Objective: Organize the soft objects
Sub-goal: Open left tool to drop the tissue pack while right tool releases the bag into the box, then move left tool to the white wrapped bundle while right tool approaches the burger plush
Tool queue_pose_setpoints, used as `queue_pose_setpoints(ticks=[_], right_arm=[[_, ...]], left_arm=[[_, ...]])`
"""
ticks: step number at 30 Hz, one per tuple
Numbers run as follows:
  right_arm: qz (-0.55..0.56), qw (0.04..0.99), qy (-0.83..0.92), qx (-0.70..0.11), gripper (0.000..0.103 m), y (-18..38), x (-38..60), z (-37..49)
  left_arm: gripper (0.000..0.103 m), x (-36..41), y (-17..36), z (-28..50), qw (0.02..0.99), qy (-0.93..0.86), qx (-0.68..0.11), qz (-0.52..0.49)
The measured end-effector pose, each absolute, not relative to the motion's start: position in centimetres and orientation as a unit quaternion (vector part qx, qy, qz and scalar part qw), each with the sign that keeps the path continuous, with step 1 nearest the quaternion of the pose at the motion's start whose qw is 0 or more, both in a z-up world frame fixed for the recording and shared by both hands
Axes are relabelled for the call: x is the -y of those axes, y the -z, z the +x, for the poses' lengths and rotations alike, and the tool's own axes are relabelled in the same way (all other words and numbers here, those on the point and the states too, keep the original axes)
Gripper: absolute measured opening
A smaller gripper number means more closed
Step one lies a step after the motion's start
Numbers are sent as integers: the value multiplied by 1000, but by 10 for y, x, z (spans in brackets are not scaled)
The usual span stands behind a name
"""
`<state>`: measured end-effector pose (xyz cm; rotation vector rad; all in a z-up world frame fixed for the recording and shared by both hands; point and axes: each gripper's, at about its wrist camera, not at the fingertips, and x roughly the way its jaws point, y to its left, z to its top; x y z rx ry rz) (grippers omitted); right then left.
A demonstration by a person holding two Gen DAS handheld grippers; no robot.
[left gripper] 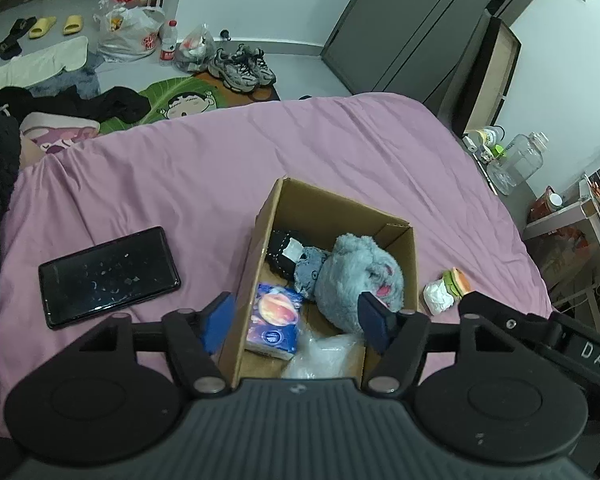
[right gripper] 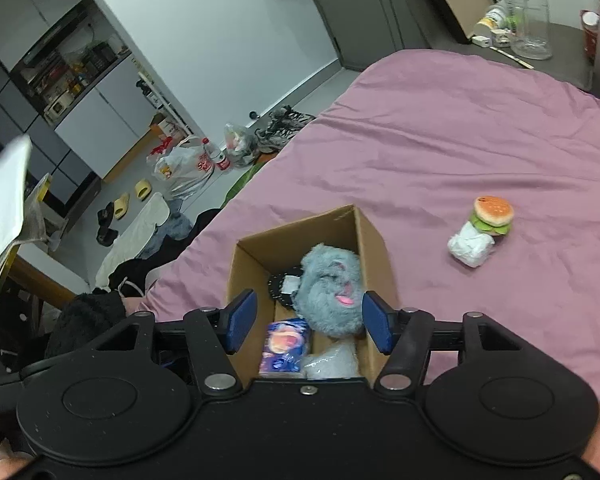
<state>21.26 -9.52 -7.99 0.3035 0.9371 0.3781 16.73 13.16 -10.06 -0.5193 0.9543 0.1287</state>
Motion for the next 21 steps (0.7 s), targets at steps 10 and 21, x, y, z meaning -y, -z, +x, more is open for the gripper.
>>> queue_pose_setpoints(ticks=[10,21], right_arm=[[148,871,-164,-439,63,76,133,204],[153,875,-165,-428,72,76,170,206]], left_arm=[[73,-109,86,164,863,-57,-451,-220],[77,-71,78,167,868,-55,-451,-199]])
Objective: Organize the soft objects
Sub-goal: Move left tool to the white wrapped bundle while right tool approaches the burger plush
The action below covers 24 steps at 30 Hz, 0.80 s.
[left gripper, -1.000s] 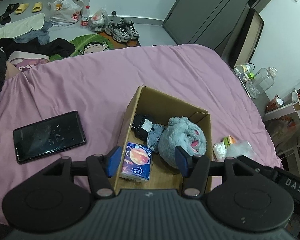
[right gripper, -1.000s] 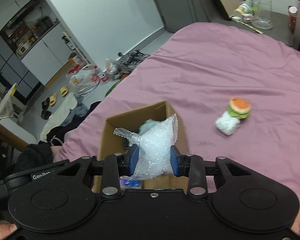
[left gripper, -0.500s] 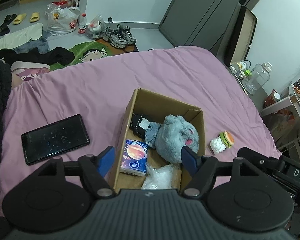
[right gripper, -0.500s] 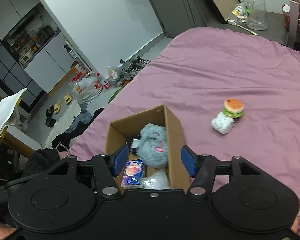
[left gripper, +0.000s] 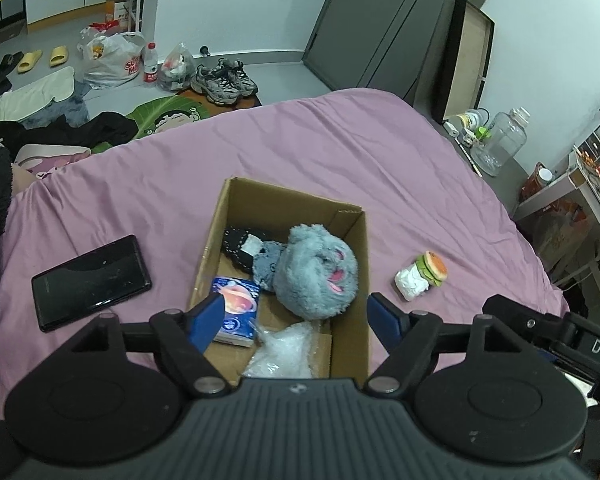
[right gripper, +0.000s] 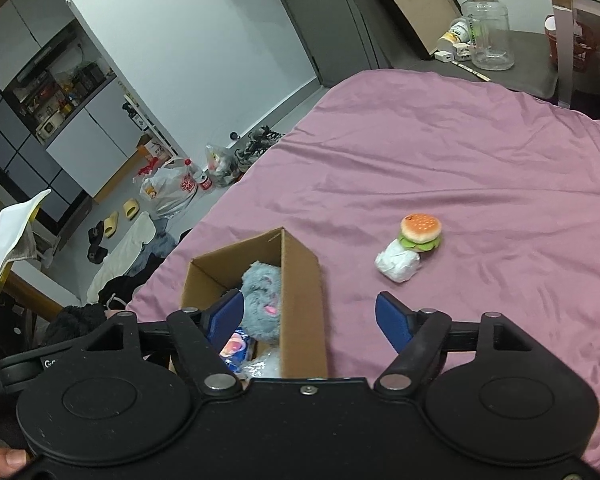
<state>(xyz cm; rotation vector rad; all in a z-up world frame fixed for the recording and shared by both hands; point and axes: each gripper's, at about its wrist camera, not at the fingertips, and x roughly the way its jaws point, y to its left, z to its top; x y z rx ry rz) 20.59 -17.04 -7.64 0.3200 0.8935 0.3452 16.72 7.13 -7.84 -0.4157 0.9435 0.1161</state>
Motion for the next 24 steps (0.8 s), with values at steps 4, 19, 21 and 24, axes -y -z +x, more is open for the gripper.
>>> queue_pose_setpoints(ticks=[4,19,21,24], right_arm=[[159,875,-169,-425,74,79,182,209],[178,872,-163,-426,74,93,220,239],[181,871,-162,-426,74,94,224,243],[185,871,-162,-425,74,97,229,251]], left_arm=[[77,-58,80,170,869,-54,-455,-189],[77,-17,77,190,872,-53,-458,-168],[77,-14,77,193,872,-56,-457,-168],[77,-10,78,198,872,-58,-458,-165]])
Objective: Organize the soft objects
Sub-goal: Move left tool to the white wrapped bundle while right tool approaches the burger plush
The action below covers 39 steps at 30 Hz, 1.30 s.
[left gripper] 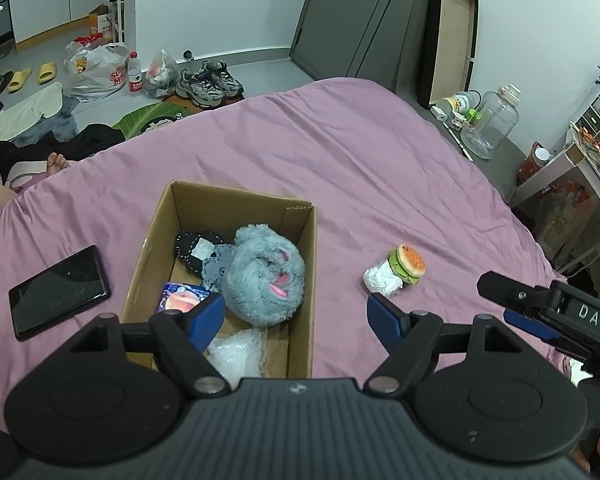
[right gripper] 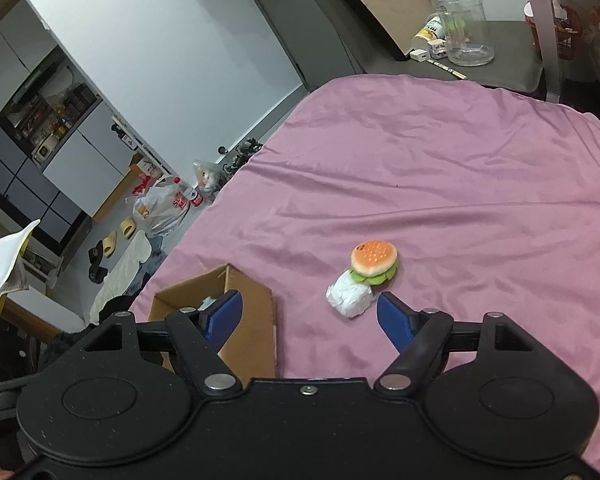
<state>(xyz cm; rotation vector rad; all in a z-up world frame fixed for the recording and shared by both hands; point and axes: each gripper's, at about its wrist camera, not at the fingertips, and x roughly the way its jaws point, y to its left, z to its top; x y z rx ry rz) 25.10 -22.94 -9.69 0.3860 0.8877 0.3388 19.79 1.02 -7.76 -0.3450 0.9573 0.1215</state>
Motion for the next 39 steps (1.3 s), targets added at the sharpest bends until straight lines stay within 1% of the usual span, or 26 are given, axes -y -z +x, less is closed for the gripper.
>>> queue_pose_setpoints(ticks=[6,11,22,25,30,32,33,35,37,39], right_arm=[[201,873,-162,-415,74,113,243,263],[220,859,-159,-433,74,138,255,268],[263,848,-160,-432,74,159,284,286],[274,844,-154,-434,71,167,293,292],[304,832,-158,-437,62,181,304,304],[314,825,-158,-442,58,189,306,311],[318,823,-157,-444,58,191,307,313],[325,819,-155,-447,58,196,310,318],[331,815,-156,-449,58,201,312,321],[336,811,-158,-453,58,205,312,324]], left_arm=[[77,2,83,208,872,-62,-458,-159],[77,16,88,219,873,-58,-461,-149],[77,50,98,254,877,-53,-456,-145],[76,61,102,263,880,-45,-450,-145],[70,76,114,280,879,-40,-452,-146],[63,79,122,286,873,-39,-460,-158],[61,80,126,289,871,-41,-463,-159],[53,85,135,294,868,-45,-469,-155],[50,91,145,300,864,-46,-479,-148],[49,94,155,305,859,-45,-490,-143]])
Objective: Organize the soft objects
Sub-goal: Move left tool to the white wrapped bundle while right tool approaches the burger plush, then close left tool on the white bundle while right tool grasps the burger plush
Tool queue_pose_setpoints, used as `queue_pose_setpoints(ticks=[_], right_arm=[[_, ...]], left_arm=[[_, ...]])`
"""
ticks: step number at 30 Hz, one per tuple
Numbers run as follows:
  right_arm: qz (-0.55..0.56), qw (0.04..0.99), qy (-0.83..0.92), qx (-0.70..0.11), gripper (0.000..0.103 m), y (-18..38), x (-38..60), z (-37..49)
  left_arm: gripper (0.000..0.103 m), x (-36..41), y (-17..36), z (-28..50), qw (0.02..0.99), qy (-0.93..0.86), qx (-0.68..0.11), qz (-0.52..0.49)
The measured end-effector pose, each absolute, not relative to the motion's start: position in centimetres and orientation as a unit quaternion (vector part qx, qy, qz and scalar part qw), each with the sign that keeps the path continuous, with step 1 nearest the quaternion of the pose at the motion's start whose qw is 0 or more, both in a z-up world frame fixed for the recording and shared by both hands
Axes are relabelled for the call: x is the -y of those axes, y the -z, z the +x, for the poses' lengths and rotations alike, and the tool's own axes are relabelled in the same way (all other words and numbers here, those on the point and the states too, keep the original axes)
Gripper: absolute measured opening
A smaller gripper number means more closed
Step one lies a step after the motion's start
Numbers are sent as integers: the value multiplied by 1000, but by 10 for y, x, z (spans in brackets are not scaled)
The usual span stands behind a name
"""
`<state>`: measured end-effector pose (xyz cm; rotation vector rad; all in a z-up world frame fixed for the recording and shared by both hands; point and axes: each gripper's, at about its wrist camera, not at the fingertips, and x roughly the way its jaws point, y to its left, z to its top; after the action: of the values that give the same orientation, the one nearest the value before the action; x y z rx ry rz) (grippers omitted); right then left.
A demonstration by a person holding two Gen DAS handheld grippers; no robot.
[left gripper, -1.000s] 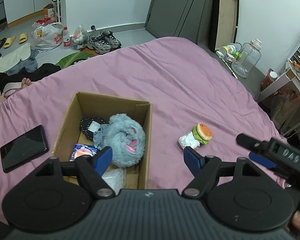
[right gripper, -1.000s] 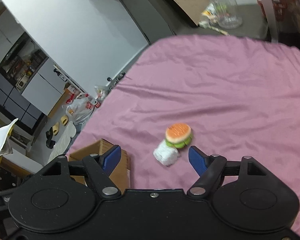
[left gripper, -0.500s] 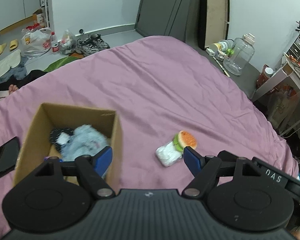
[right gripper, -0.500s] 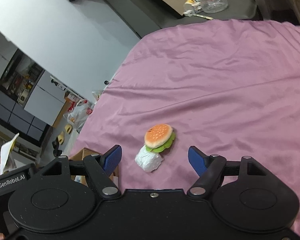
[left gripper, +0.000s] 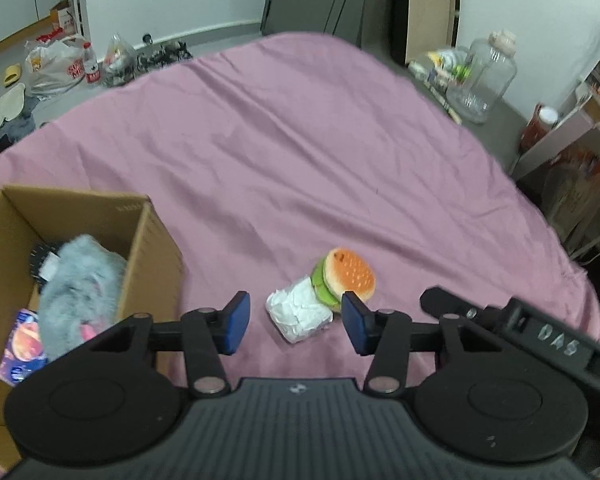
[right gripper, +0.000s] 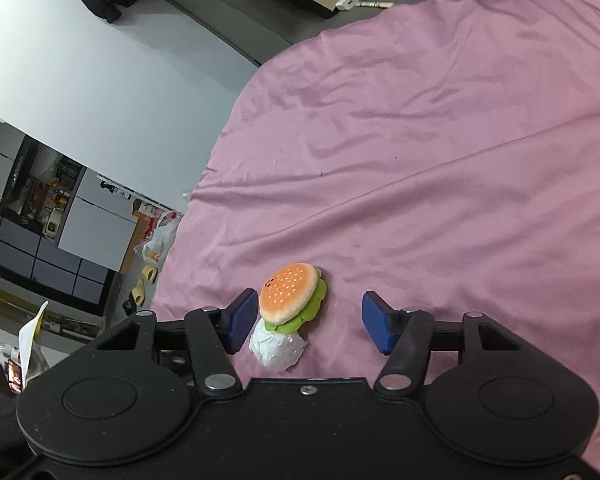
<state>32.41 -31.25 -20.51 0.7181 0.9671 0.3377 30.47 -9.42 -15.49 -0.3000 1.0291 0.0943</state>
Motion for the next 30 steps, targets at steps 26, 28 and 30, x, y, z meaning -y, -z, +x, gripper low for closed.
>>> queue_pose_setpoints(ticks=[26,28,30], right_arm=[[351,776,-195,-487,59,240,281,358],[348,773,-198,-492,59,243,276,358],[343,773,-199,-496,59,246,271,359]], left_arm=[[44,101,218,326,831,-33,-543,-120],[44,100,217,323,831,-31,-542,-123],[44,99,216,321,830,-30,-541,-130]])
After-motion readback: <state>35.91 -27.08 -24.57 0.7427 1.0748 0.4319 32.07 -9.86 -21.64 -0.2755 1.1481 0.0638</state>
